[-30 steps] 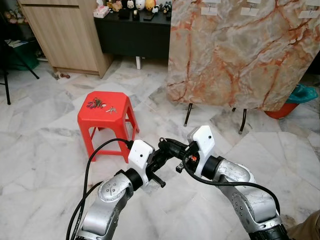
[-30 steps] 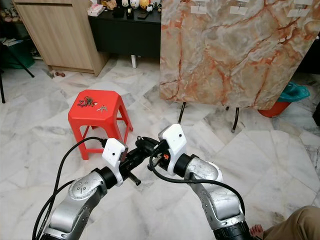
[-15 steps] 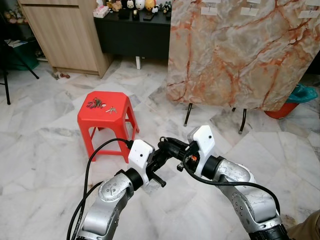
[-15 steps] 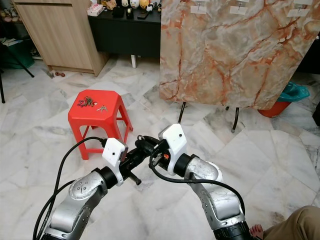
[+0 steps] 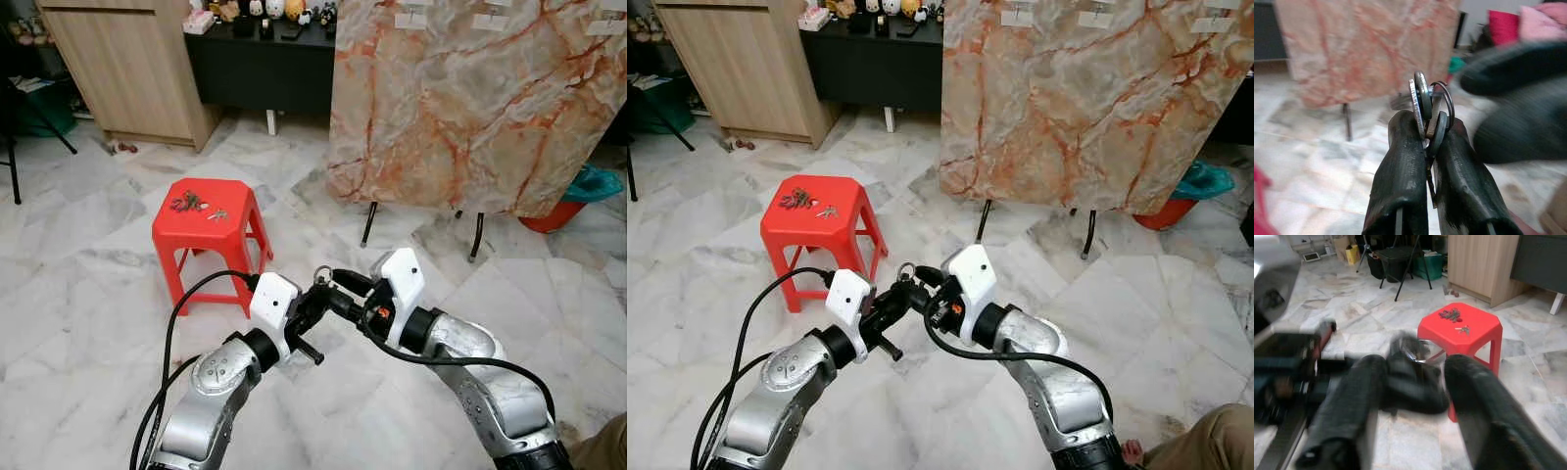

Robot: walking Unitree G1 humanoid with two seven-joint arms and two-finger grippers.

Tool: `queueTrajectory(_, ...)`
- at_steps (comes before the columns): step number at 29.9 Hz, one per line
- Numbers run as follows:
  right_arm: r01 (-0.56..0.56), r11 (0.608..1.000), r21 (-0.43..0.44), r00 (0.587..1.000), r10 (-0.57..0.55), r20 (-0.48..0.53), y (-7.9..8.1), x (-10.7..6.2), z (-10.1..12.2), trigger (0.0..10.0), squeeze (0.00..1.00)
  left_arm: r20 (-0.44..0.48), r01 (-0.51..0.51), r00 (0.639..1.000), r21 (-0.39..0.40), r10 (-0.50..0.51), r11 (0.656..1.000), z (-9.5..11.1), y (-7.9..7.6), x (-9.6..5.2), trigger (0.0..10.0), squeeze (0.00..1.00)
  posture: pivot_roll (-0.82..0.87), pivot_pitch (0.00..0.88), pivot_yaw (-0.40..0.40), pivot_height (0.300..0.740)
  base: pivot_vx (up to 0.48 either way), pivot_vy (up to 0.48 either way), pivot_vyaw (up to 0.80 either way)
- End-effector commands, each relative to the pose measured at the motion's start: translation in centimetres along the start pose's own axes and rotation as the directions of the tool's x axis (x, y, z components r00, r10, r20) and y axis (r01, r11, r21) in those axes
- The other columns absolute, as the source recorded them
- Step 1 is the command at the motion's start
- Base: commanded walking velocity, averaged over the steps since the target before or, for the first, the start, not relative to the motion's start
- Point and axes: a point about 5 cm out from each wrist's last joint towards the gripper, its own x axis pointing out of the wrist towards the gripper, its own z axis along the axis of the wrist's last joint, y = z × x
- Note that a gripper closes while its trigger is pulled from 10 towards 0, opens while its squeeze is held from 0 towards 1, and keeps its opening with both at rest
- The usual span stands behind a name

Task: Hang keys on a hook

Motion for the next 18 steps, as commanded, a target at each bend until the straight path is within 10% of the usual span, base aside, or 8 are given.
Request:
queueTrajectory(1, -0.019, 1.0, -0.006, 1.0, 0.019, 0.006, 0.4, -0.3, 0.2, 10.0, 1.0, 0.027, -0.046, 0.999, 0.026, 0.045, 0.999, 0.5, 0.7, 0.2, 0.0, 0.0, 0.07, 0.103, -0.042, 0.74, 0.0, 0.0, 0.0)
queueTrajectory(8, 0.01, 1.0, 0.006, 1.0, -0.01, 0.018, -0.3, -1.2, 0.3, 10.0, 1.0, 0.043, -0.206, 0.978, 0.083, 0.203, 0.975, 0.9, 2.6, 0.1, 0.0, 0.0, 0.07, 0.103, -0.043, 0.74, 0.0, 0.0, 0.0)
queueTrajectory(9, 0.027, 1.0, 0.013, 0.999, -0.027, 0.018, -0.5, -1.3, 0.2, 10.0, 0.2, 0.045, -0.233, 0.972, 0.09, 0.23, 0.968, 0.9, 2.9, 0.1, 0.0, 0.0, 0.07, 0.103, -0.043, 0.74, 0.0, 0.0, 0.0)
queueTrajectory(10, 0.046, 0.999, 0.023, 0.999, -0.046, 0.017, -0.8, -1.4, 0.0, 10.0, 0.0, 0.052, -0.273, 0.962, 0.091, 0.269, 0.958, 1.0, 3.3, 0.0, 0.0, 0.0, 0.07, 0.102, -0.044, 0.74, 0.0, 0.0, 0.0)
queueTrajectory(15, 0.089, 0.994, 0.066, 0.996, -0.091, 0.027, -1.4, -1.8, -0.5, 10.0, 0.0, 0.052, -0.371, 0.928, 0.103, 0.368, 0.923, 1.0, 4.5, -0.3, 0.0, 0.0, 0.07, 0.103, -0.045, 0.74, 0.0, 0.0, 0.0)
queueTrajectory(16, 0.116, 0.989, 0.088, 0.992, -0.119, 0.031, -1.7, -1.8, -0.7, 10.0, 0.0, 0.041, -0.406, 0.914, 0.113, 0.404, 0.907, 1.0, 4.9, -0.4, 0.5, 0.0, 0.07, 0.103, -0.045, 0.74, 0.0, 0.0, 0.0)
queueTrajectory(17, 0.158, 0.98, 0.119, 0.986, -0.163, 0.029, -2.2, -1.9, -1.3, 10.0, 0.0, 0.037, -0.437, 0.899, 0.125, 0.436, 0.891, 1.0, 5.4, -0.6, 8.6, 0.0, 0.07, 0.103, -0.044, 0.74, 0.0, 0.0, 0.0)
queueTrajectory(18, 0.174, 0.976, 0.129, 0.984, -0.179, 0.024, -2.4, -2.0, -1.5, 10.0, 0.0, 0.041, -0.442, 0.897, 0.129, 0.441, 0.888, 1.1, 5.5, -0.6, 8.6, 0.0, 0.07, 0.103, -0.044, 0.74, 0.0, 0.0, 0.0)
